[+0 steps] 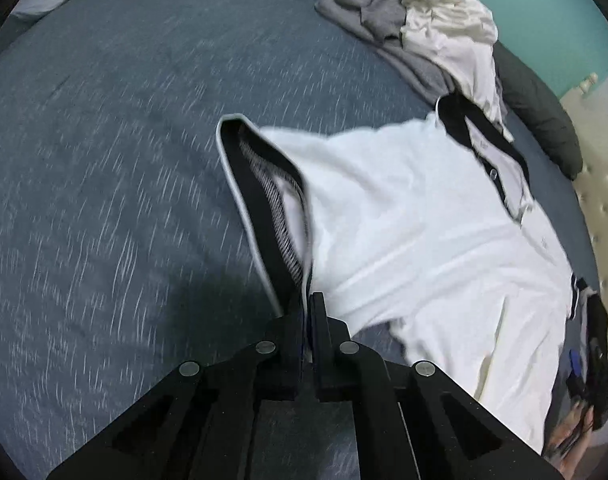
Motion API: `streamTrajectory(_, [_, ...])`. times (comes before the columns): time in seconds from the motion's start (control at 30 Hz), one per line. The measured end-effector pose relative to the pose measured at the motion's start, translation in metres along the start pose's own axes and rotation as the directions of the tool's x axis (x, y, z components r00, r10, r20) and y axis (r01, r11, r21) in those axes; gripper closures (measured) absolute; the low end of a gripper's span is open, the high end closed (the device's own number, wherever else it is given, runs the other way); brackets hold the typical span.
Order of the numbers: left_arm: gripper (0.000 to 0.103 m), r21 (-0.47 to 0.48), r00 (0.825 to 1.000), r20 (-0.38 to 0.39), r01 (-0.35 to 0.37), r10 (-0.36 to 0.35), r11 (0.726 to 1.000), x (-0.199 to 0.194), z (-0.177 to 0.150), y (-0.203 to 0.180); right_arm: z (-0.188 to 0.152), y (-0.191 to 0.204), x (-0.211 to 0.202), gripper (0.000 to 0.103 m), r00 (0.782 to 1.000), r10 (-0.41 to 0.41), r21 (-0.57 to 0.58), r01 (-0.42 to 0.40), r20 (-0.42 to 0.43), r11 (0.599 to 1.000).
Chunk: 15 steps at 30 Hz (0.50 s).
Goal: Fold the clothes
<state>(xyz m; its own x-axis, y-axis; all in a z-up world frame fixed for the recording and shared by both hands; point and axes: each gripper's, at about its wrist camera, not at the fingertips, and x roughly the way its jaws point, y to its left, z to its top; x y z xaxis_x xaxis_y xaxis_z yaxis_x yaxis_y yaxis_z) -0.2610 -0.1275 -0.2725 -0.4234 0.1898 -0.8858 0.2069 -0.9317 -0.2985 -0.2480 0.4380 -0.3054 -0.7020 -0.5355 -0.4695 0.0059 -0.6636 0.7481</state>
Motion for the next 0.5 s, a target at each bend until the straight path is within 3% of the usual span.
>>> streamTrajectory(0.03, [0.095, -0.009, 1.0, 0.001, -0.002, 0.002, 1.0, -0.001, 0.0, 0.002, 0.0, 0.0, 0.0, 0.038, 1.0, 0.001, 0.002, -0.001, -0.001, 1.0])
streamTrajectory(0.1, [0.081, -0.028, 1.0, 0.012, -0.001, 0.001, 1.0, -0.004, 0.002, 0.005, 0.0, 0.0, 0.001, 0.038, 1.0, 0.0, 0.003, 0.0, -0.004, 1.0])
streamTrajectory(0.17, [0.057, -0.045, 0.999, 0.036, -0.005, 0.006, 0.999, -0.011, 0.005, 0.01, -0.001, 0.0, 0.001, 0.038, 1.0, 0.0, 0.002, 0.0, -0.006, 1.0])
streamTrajectory(0.27, [0.054, -0.038, 0.997, 0.078, -0.016, 0.019, 0.999, -0.023, 0.015, 0.019, -0.001, 0.001, 0.0, 0.038, 1.0, 0.0, -0.001, 0.0, -0.003, 1.0])
streamTrajectory(0.5, [0.052, -0.145, 0.988, 0.149, -0.018, 0.04, 0.989, -0.026, 0.049, 0.052, -0.001, -0.001, 0.001, 0.037, 1.0, -0.001, 0.001, 0.001, -0.006, 1.0])
